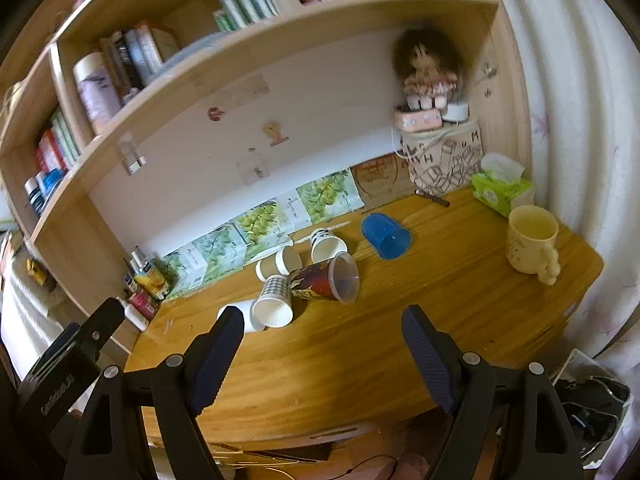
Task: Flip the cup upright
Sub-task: 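Move the left gripper down toward the brown printed cup lying on its side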
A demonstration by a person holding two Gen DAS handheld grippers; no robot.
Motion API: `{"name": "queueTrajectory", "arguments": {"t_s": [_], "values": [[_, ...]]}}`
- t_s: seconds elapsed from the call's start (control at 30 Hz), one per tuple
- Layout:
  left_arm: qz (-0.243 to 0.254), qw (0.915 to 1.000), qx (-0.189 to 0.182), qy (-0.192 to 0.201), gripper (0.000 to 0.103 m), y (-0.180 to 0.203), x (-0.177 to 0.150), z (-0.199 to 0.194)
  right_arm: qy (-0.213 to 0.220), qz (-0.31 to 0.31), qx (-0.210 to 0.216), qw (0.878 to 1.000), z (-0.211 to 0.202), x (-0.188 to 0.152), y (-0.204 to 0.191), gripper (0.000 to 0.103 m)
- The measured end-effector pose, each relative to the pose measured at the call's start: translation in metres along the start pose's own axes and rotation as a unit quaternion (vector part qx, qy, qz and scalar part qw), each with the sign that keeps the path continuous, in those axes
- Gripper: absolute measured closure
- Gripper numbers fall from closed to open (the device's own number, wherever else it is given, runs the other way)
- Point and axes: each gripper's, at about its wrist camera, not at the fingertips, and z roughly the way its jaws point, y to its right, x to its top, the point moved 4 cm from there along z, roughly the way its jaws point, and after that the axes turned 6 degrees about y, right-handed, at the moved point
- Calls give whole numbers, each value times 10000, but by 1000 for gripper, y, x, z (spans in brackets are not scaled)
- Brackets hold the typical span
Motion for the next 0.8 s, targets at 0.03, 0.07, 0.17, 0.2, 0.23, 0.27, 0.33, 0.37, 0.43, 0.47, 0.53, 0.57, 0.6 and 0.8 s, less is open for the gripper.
{"name": "queueTrajectory", "arguments": {"t_s": [0.03,0.07,0.17,0.2,0.23,0.27,0.33,0.37,0.43,0.47,0.53,0.57,0.6,0.8], "values": [[51,10000,-13,10,1,3,2,6,-33,37,13,10000,7,3,2,21],[111,9999,-23,26,1,7,5,14,-70,75,25,9999,15,7,4,21],[293,9996,11,38,1,18,11,34,-173,168,110,9996,39,17,9,21],[373,9993,11,31,1,22,13,41,-195,186,131,9995,46,21,10,21],[419,9991,9,12,1,26,14,47,-221,205,160,9994,54,25,11,21],[465,9989,3,-26,1,29,15,55,-244,224,188,9993,61,29,12,21],[516,9986,-13,-79,1,34,17,65,-298,267,249,9989,75,37,14,21],[549,9984,-11,-103,1,37,19,72,-324,306,279,9986,82,41,16,21],[612,9980,-9,-142,1,41,21,81,-395,420,344,9977,97,50,20,21],[647,9978,-15,-167,1,43,23,86,-418,462,366,9974,101,53,21,21],[719,9972,-30,-212,1,49,26,96,-494,562,413,9963,115,60,25,21],[784,9966,-38,-237,1,52,28,101,-523,597,428,9959,119,63,27,21],[861,9959,-48,-269,1,54,29,107,-551,640,443,9954,124,66,29,21],[1147,9923,-41,-457,1,61,40,135,-743,760,476,9932,153,83,38,21]]}}
